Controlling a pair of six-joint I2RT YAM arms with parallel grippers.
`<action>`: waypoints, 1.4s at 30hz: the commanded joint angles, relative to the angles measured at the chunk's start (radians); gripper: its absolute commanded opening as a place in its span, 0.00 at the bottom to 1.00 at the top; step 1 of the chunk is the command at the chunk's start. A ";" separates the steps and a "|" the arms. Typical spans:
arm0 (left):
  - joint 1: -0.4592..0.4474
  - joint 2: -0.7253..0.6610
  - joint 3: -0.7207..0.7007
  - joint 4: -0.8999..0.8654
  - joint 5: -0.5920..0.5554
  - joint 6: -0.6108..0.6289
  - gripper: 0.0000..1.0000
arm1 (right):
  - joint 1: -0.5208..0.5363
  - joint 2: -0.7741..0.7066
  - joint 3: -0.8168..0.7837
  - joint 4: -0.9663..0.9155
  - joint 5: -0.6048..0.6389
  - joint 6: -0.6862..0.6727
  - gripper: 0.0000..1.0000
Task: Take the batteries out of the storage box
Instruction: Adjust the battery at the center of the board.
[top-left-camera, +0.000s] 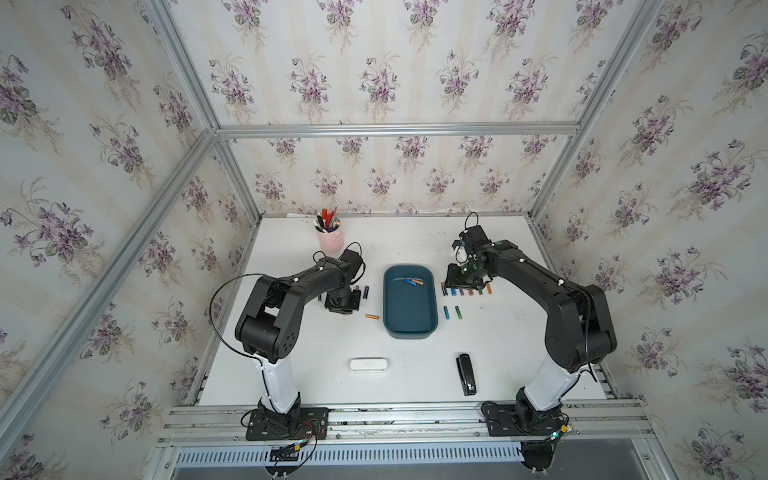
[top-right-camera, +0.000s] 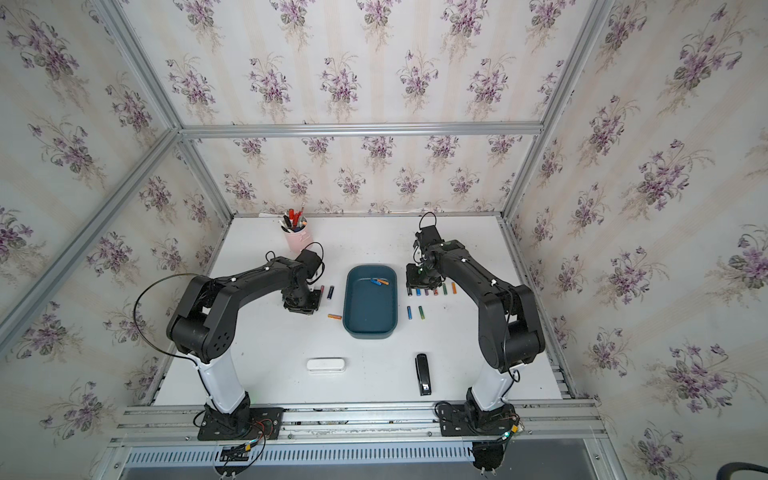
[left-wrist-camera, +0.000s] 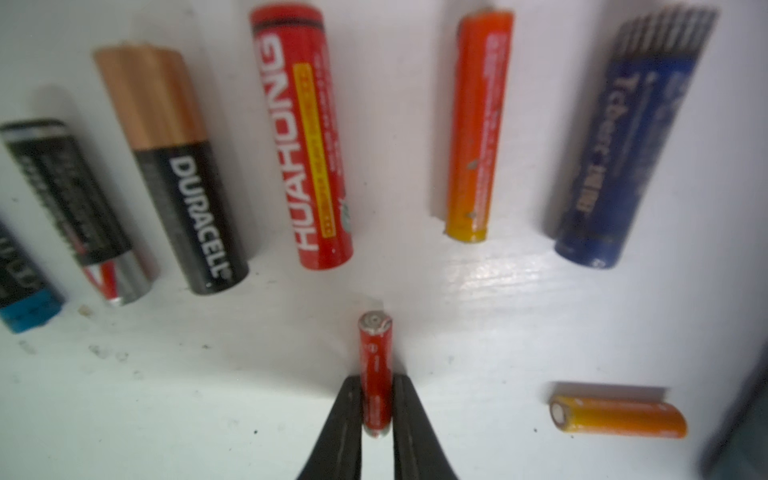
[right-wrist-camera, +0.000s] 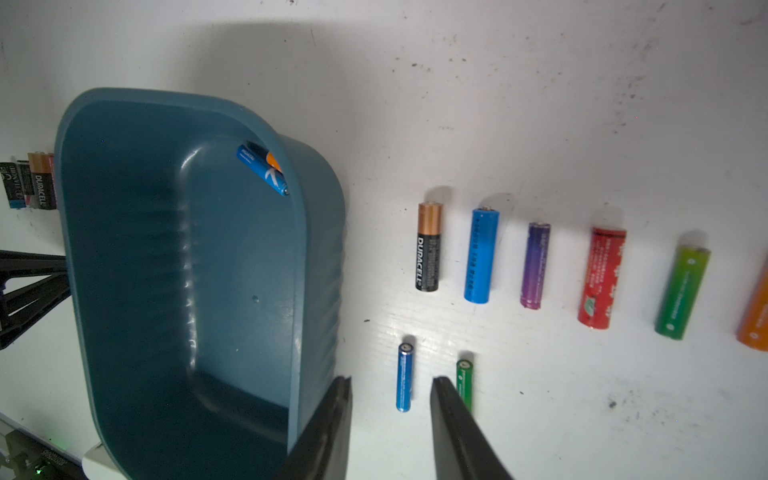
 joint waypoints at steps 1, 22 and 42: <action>-0.001 -0.011 -0.004 -0.029 0.010 -0.024 0.18 | 0.001 -0.014 -0.007 -0.005 0.016 -0.010 0.37; -0.007 -0.053 -0.021 -0.051 -0.011 -0.071 0.34 | 0.000 -0.032 -0.019 0.000 0.012 -0.012 0.37; -0.099 -0.084 0.073 -0.066 -0.014 0.135 0.58 | 0.001 -0.040 -0.020 -0.006 0.029 -0.009 0.38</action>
